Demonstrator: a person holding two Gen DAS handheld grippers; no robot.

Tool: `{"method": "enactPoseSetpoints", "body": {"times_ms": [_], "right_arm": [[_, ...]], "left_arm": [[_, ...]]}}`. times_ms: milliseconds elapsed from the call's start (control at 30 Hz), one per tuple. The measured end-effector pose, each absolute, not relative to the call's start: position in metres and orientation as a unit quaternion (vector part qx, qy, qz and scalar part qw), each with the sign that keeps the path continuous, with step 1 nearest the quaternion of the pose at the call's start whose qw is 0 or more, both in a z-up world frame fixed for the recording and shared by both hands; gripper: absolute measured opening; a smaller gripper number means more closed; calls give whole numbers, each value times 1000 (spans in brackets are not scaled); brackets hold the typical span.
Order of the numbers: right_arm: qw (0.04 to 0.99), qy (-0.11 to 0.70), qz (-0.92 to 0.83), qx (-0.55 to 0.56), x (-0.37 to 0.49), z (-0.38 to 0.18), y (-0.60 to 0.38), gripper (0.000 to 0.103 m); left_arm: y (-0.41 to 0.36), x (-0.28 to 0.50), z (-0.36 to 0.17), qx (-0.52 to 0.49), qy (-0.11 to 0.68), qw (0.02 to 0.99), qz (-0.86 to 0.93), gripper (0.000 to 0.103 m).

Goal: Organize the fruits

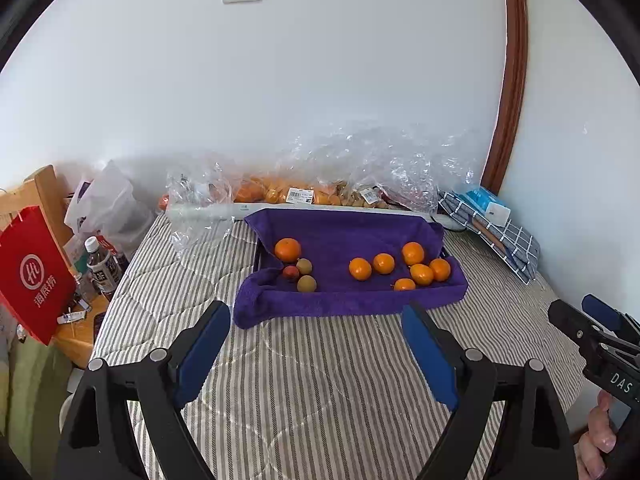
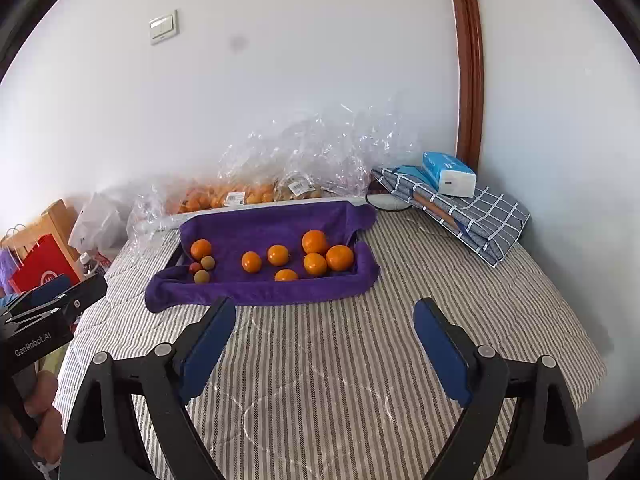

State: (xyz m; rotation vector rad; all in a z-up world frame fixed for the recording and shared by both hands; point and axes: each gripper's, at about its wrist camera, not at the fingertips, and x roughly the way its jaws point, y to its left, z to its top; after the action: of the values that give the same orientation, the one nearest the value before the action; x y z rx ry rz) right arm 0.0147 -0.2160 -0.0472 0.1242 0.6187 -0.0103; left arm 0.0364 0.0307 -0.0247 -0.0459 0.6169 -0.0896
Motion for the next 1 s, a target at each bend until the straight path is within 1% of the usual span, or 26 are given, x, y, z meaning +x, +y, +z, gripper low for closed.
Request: {"method": "enactPoseSetpoints", "body": {"times_ms": [167,367,1000], "right_arm": [[952,299,-7,59,-9,-38,-219,96],[954,293,-13,58,-26,-30,-224,96],[957,282,-31,58,-39,-23,-228,96]], "left_arm": [[24,13,-13,-13,290,956,-33,88],[19,-4,-4,-6,276,961,-28,89],[18,-10,-4,-15,280,959,-31,89]]}}
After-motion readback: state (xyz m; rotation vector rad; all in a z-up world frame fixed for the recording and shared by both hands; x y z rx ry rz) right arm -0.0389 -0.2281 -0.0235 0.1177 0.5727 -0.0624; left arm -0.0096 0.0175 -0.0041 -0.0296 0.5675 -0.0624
